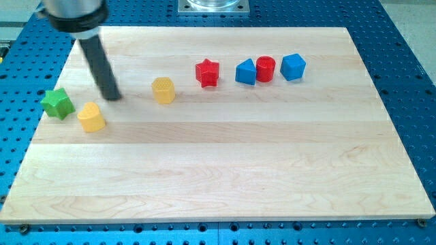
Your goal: Slide the green circle slightly to the left
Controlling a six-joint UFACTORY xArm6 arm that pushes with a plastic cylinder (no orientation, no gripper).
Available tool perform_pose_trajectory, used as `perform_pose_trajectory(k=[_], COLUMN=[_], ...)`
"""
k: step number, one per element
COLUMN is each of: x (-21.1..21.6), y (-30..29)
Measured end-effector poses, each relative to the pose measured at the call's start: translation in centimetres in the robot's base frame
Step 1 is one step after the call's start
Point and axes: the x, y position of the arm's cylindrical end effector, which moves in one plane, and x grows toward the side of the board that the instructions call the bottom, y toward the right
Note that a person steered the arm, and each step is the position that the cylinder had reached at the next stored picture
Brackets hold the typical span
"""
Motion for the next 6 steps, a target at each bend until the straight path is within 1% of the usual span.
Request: perform_pose_trajectory(k=[1,4,5,6], x=[-3.5,-3.6,0.1,6.0], y=[1.0,-5.9,-3.2,-2.5])
